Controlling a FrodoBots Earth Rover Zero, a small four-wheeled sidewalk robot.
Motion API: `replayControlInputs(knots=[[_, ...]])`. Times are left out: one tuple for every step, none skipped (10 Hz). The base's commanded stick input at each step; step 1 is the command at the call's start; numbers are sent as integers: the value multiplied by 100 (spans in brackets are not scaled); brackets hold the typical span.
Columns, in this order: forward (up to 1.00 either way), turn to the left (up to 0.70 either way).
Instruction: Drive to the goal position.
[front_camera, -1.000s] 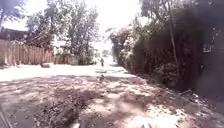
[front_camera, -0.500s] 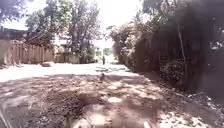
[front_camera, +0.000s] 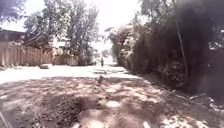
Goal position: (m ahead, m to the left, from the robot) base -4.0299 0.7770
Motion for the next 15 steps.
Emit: replayControlInputs(knots=[[0,-70],[0,-70],[0,-70],[0,-70],[0,-70],[0,-70],[0,-70],[0,-70],[0,-70],[0,-70],[0,-70],[0,-70],[0,-70],[0,-70],[0,-70]])
